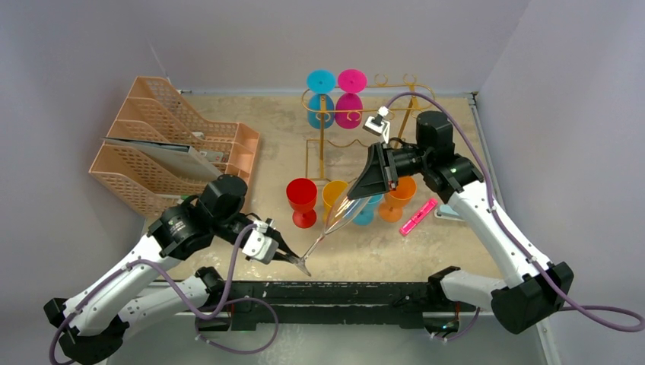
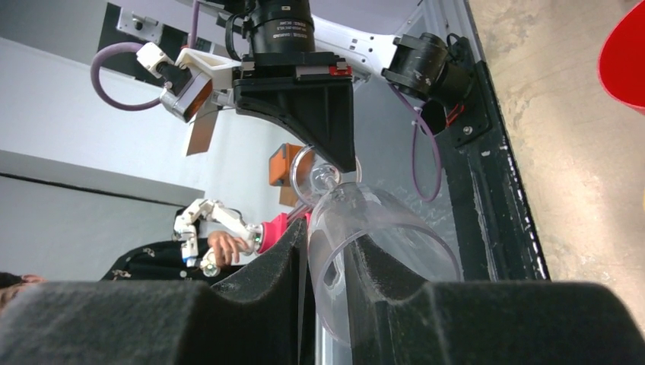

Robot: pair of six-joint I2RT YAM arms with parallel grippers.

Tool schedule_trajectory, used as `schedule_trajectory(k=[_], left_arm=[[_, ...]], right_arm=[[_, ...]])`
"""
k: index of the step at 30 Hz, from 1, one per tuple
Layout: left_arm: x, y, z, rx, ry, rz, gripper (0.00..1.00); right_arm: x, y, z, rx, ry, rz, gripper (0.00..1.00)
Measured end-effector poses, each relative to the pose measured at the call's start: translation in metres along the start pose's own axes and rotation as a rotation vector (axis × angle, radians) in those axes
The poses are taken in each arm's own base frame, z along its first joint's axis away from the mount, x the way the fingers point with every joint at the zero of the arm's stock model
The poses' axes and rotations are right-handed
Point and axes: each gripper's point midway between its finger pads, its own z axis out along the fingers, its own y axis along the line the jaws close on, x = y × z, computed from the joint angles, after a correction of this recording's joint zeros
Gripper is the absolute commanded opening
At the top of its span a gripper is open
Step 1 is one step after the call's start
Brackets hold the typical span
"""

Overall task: Take the wine glass off the wine glass rack
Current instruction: Place the wine glass at the center of the board.

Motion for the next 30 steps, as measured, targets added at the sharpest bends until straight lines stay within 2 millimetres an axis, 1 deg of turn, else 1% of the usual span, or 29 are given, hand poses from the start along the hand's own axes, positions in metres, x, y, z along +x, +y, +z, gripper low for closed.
schedule_trajectory(k=[3,11,14,29,30], left_arm=[[0.002,0.002,-0.001,-0.015,0.012,0.000,0.00],[0.007,-0.002,-0.003,-0.018,0.035,-0.006,0.00],[0.010,-0.002,-0.004,-0.018,0.047,-0.005,0.00],[0.018,0.003,-0.010,-0.078,0.102,0.009,0.00],[0.018,0.003,-0.011,-0.084,0.104,0.009,0.00]], right_arm=[[-0.001,-0.003,0.001,0.014,-0.009,-0.008,0.28],[0.005,-0.001,0.005,0.007,0.015,-0.013,0.06],[0.008,0.000,0.006,0.006,0.023,-0.001,0.00],[0.009,-0.004,0.006,0.033,0.015,-0.005,0.00],[0.009,-0.004,0.007,0.033,0.015,-0.007,0.04]])
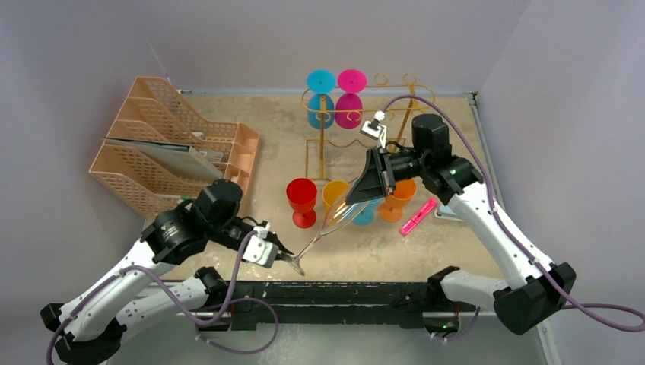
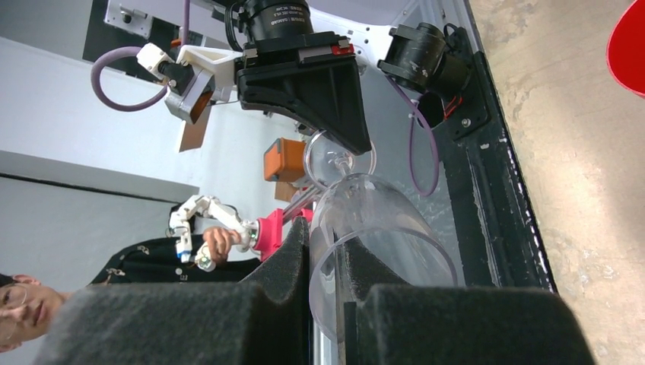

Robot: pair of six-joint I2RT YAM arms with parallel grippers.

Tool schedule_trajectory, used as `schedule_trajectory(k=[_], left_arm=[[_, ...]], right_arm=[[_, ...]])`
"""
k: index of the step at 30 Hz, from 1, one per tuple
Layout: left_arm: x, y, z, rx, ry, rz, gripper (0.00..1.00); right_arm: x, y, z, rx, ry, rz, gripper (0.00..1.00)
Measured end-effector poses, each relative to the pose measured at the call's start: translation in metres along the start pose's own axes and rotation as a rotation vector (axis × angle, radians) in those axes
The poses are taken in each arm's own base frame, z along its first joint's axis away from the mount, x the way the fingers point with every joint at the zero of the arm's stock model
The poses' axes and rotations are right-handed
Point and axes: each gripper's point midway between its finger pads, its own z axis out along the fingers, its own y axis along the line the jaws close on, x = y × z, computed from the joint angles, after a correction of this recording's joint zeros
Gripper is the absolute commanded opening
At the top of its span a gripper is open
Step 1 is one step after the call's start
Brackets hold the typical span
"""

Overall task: Take the wine glass off the wine glass rack
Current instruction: Place the wine glass at the center of the board.

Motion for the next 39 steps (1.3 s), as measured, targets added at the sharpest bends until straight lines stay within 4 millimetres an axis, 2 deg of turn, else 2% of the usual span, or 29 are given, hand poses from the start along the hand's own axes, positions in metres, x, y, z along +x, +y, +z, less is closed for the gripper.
schedule_trajectory(k=[2,5,13,16,20,21,27,33,39], left_arm=[[0.000,0.000,-0.001,-0.012,0.004,-0.001,0.00],[0.000,0.001,-0.002,-0.020,0.005,0.001,0.00],[0.000,0.000,-0.003,-0.023,0.004,-0.015,0.00],[0.000,0.001,-0.002,-0.022,0.005,-0.019,0.00],[0.003,0.002,-0.001,-0.020,0.019,-0.031,0.00],[0.005,0.003,-0.001,-0.026,0.026,-0.033,0.00],[0.009,0.007,-0.001,-0.054,0.037,-0.021,0.00],[0.012,0.009,-0.002,-0.079,0.044,-0.020,0.16],[0.025,0.013,-0.003,-0.126,0.086,-0.087,0.30]], right_arm=[[0.000,0.001,0.000,0.000,0.001,-0.005,0.14],[-0.001,0.001,0.001,0.002,-0.001,-0.014,0.22],[-0.004,-0.005,0.004,0.035,-0.020,-0.040,0.28],[-0.004,-0.006,0.005,0.042,-0.023,-0.045,0.23],[-0.003,-0.006,0.005,0.045,-0.020,-0.037,0.01],[-0.002,-0.004,0.004,0.043,-0.015,-0.029,0.00],[-0.001,0.001,0.002,0.053,-0.010,-0.027,0.00],[-0.001,0.000,0.002,0.057,-0.010,-0.034,0.00],[0.002,0.003,0.003,0.078,-0.020,-0.083,0.00]])
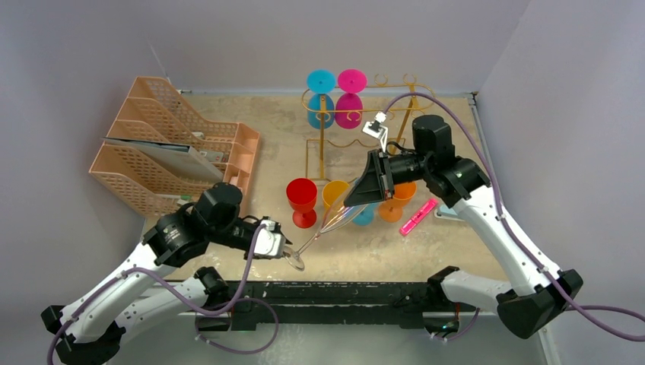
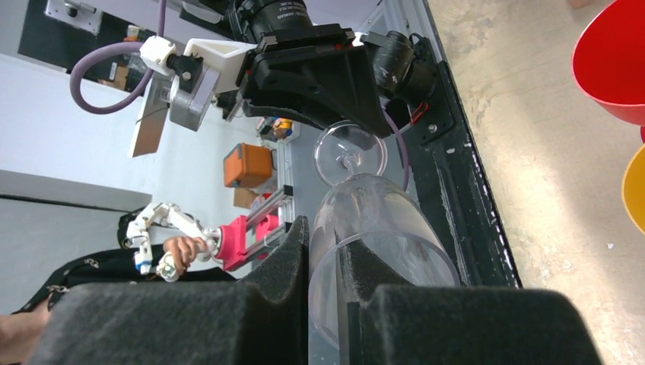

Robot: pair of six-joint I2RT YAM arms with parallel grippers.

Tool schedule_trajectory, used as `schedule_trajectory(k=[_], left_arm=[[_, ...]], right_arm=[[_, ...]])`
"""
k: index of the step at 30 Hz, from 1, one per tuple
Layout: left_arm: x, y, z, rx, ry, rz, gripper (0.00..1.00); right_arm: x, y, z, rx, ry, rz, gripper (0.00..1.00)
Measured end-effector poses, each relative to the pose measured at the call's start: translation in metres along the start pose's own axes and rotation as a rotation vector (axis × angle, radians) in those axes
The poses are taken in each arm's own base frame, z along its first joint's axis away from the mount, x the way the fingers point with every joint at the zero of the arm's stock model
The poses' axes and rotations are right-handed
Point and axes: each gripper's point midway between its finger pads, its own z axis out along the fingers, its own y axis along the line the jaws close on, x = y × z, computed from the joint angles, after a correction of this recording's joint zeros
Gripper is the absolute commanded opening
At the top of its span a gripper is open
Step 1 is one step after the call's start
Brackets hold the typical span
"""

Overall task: Take the wine glass off the wine glass rack
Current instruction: Place the wine glass at the center of the board.

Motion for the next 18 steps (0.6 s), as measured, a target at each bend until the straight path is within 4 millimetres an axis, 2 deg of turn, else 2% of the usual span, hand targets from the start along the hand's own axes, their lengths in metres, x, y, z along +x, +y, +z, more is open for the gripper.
schedule_trajectory(k=[2,3,6,9,13,18], left_arm=[[0.001,0.003,0.000,-0.016,0.007,-0.008,0.38],[0.001,0.004,0.000,-0.023,0.007,-0.009,0.45],[-0.001,0.009,0.000,-0.043,0.000,-0.001,0.54],[-0.002,0.013,0.000,-0.059,-0.001,0.000,0.68],[-0.003,0.017,0.000,-0.078,-0.002,-0.001,0.76],[-0.004,0.017,-0.001,-0.085,-0.005,0.000,0.80]], right_arm=[[0.000,0.002,0.000,0.012,-0.004,-0.021,0.00],[0.000,0.003,0.000,0.015,-0.005,-0.030,0.00],[0.002,0.008,-0.001,0.020,-0.008,-0.055,0.00],[0.003,0.010,-0.002,0.025,-0.009,-0.069,0.00],[0.005,0.007,-0.001,0.052,-0.006,-0.063,0.00],[0.005,-0.002,-0.003,0.118,-0.017,-0.068,0.00]])
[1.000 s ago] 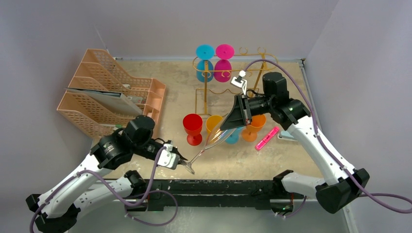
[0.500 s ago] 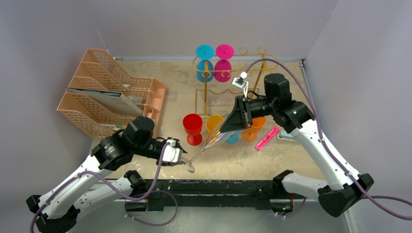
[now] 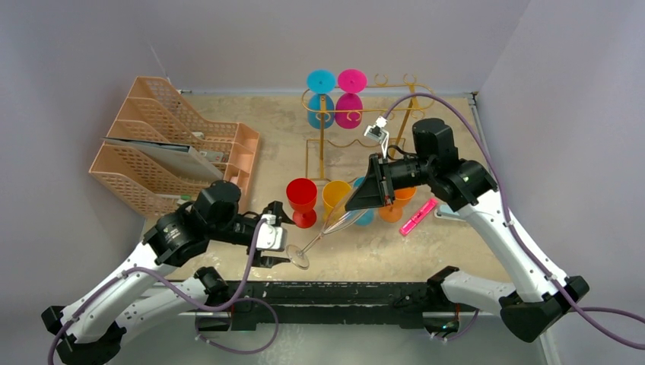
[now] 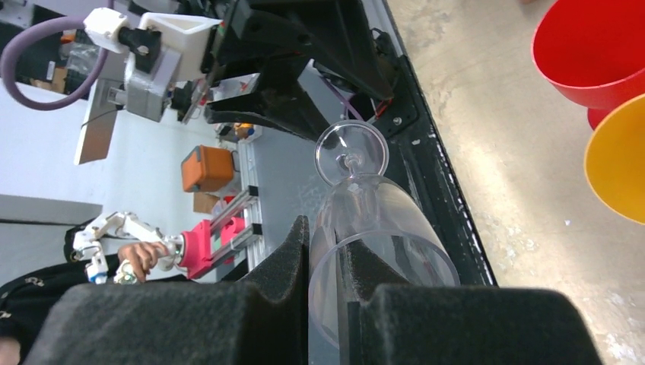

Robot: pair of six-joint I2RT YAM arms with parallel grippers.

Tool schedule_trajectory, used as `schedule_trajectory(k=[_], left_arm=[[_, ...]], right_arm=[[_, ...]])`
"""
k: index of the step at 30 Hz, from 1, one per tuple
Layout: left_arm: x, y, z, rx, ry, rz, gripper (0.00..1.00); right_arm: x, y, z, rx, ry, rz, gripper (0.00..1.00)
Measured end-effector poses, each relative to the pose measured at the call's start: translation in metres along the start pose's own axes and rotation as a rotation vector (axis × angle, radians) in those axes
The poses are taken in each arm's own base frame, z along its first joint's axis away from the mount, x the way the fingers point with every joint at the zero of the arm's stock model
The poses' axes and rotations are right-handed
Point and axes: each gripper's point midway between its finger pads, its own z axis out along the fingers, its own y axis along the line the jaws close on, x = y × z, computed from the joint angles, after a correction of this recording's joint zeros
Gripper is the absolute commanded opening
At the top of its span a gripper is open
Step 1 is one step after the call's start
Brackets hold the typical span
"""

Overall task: Take the wine glass off the wine glass rack
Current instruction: Place the wine glass at the center of the board.

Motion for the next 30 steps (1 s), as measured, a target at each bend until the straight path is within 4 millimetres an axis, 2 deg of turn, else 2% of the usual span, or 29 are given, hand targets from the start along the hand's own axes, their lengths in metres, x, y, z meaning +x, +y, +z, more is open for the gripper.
schedule_trajectory(k=[11,13,18,24,30], left_arm=[[-0.013,0.001,-0.009,-0.035,-0.025,-0.047,0.85],[-0.015,0.008,-0.010,-0.078,-0.031,-0.072,0.86],[-0.015,0.034,-0.013,-0.241,-0.024,-0.209,1.00],[-0.006,0.066,-0.015,-0.431,0.023,-0.438,1.00],[-0.001,0.082,-0.022,-0.554,0.025,-0.549,1.00]], right_arm=[[0.008,-0.022,-0.001,0.130,0.013,0.024,0.00],[0.009,-0.028,-0.001,0.168,0.022,0.028,0.00],[0.014,-0.043,-0.009,0.305,0.054,0.018,0.00],[0.035,-0.063,-0.028,0.476,0.103,0.008,0.00],[0.053,-0.074,-0.057,0.633,0.135,-0.036,0.00]])
